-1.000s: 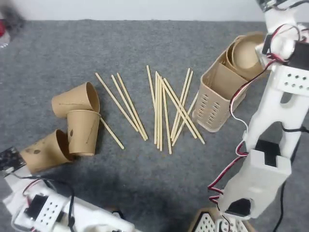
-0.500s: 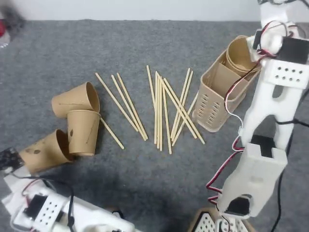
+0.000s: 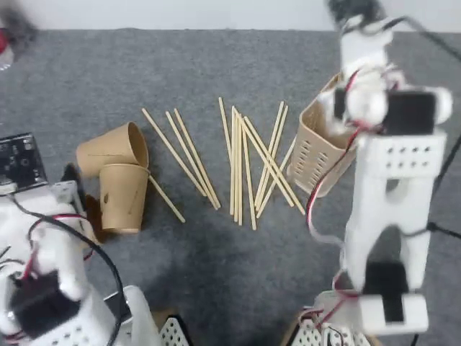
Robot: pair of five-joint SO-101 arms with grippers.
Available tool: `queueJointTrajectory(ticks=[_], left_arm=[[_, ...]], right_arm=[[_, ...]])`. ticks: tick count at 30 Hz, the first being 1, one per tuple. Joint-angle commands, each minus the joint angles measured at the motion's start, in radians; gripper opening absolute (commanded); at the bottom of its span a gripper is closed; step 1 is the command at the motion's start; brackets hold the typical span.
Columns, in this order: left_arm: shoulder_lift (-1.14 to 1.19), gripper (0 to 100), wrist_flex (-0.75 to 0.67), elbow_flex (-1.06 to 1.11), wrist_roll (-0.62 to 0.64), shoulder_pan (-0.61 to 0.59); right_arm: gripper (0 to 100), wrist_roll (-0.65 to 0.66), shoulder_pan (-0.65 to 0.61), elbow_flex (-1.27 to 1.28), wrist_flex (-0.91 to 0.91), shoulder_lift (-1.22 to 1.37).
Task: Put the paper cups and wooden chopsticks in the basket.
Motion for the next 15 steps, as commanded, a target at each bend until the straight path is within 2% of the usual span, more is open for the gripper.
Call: queueJointTrajectory(ticks=[1,6,10,15], left_arm=[[0.206,21,0.166,-0.248,0.083,0.11],[0.531,21,0.19,-0.437,0.158,0.118],[0.727,21,0.199,-0.57,0.17,0.215],[0.964,21,0.169,-0.611,0.172,0.358]], right_arm=[[27.3,-0.06,-0.096,0.192,0.035,-0.252],[27.3,-0.103,-0.145,0.419,-0.028,-0.504],[27.3,-0.114,-0.139,0.634,-0.124,-0.631],[27.4,-0.112,-0.137,0.947,-0.272,-0.742]])
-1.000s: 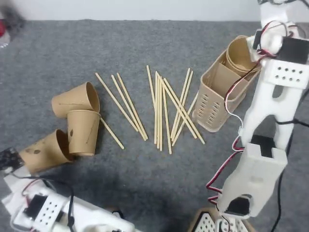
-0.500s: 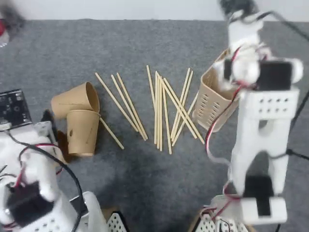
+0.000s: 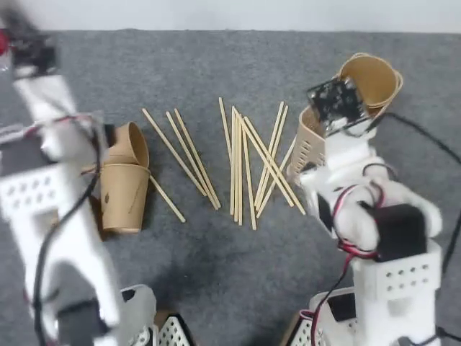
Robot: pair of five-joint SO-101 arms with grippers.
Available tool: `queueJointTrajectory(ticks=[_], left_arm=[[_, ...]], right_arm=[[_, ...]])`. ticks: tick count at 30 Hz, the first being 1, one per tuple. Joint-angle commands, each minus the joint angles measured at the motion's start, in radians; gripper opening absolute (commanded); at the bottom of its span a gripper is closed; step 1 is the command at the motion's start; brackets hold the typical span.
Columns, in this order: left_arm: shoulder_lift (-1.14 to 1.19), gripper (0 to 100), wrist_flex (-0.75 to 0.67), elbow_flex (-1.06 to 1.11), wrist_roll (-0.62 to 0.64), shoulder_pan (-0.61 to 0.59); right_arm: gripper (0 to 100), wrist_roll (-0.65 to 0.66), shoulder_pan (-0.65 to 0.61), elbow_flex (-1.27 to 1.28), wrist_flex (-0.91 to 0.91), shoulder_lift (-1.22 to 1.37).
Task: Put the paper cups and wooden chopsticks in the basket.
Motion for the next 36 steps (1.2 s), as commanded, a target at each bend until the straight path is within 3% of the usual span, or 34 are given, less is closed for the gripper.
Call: queueJointTrajectory(ticks=[1,8,12,20,25,36], left_arm=[[0.207,21,-0.037,-0.073,0.017,0.106],[0.443,21,-0.218,-0.142,0.009,0.061],[0.526,21,-0.299,-0.147,0.0,0.058],[0.698,21,-0.427,-0.147,-0.025,0.029],[0.764,21,-0.448,-0.148,-0.029,0.011],[0.72,17,-0.423,-0.173,-0.23,-0.155]], right_arm=[[27.4,-0.009,-0.001,0.195,-0.113,-0.085],[27.4,-0.003,0.11,0.473,-0.321,-0.214],[27.4,-0.003,0.113,0.594,-0.437,-0.229],[27.4,-0.002,0.113,0.655,-0.473,-0.229],[27.4,-0.002,0.111,0.661,-0.475,-0.229],[27.4,0.017,0.004,0.729,-0.506,-0.237]])
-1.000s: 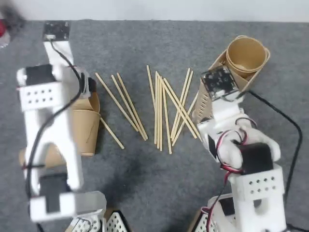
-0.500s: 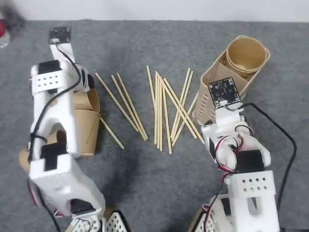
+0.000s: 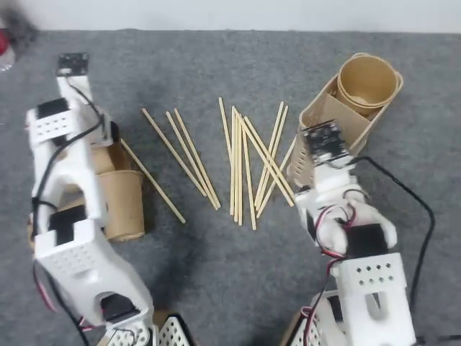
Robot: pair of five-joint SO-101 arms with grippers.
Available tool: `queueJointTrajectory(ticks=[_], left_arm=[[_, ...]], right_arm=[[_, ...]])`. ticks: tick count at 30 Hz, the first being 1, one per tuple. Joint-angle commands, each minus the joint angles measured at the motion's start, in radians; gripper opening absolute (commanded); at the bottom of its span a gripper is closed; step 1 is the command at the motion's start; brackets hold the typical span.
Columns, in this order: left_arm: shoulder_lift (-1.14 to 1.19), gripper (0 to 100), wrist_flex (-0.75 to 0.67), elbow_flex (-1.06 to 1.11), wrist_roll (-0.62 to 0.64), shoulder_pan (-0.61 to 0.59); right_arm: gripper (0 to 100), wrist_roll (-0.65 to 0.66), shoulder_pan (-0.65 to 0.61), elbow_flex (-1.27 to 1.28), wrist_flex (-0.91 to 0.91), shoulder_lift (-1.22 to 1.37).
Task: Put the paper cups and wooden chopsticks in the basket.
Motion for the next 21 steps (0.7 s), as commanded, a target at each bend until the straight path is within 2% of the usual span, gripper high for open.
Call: queueJointTrajectory(ticks=[1,9,15,21], left_arm=[[-0.063,16,0.021,-0.048,-0.117,-0.08],[-0.187,16,0.055,-0.047,-0.21,-0.164],[-0.227,16,0.213,-0.047,-0.307,-0.206],[-0.224,16,0.218,-0.047,-0.41,-0.31]], right_arm=[[27.4,0.035,-0.048,0.02,-0.036,-0.025],[27.4,0.054,-0.061,0.031,-0.035,-0.025],[27.4,0.054,-0.061,0.032,-0.03,-0.025],[27.4,0.054,-0.061,0.054,-0.035,-0.025]])
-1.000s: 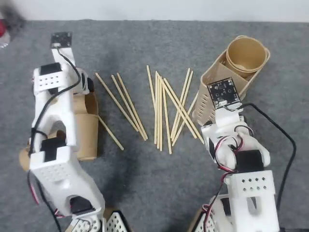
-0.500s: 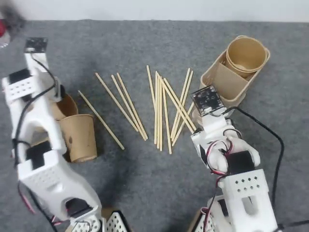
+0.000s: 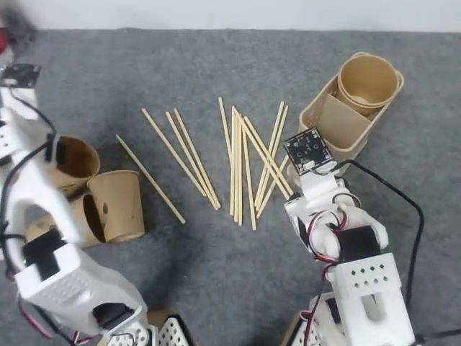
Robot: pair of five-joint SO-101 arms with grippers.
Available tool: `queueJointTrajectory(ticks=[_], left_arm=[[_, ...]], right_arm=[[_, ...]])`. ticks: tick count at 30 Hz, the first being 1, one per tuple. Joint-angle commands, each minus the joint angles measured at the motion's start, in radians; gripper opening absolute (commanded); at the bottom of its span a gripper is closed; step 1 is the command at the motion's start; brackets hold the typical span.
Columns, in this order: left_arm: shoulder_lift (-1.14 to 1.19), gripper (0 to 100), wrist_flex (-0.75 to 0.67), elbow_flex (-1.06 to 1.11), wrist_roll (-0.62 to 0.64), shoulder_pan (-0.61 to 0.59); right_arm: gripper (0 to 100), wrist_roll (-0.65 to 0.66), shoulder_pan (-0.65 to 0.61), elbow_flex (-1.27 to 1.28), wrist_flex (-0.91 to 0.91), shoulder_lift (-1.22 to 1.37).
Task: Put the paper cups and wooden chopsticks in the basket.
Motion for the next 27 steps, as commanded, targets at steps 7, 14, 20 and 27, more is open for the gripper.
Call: queueJointTrajectory(ticks=[7,14,20,27], left_arm=[[-0.061,7,0.012,-0.038,-0.169,-0.157],[-0.068,1,0.097,-0.054,-0.166,-0.044],[-0.166,1,0.284,-0.36,-0.041,0.126],[-0.259,1,0.365,-0.711,0.12,0.379]], right_arm=[[27.4,0.012,-0.002,0.006,-0.024,-0.022],[27.4,0.012,-0.002,0.011,-0.031,-0.024],[19.9,0.012,0.028,-0.063,0.05,-0.105],[2.3,0.018,0.361,-0.147,0.162,-0.516]])
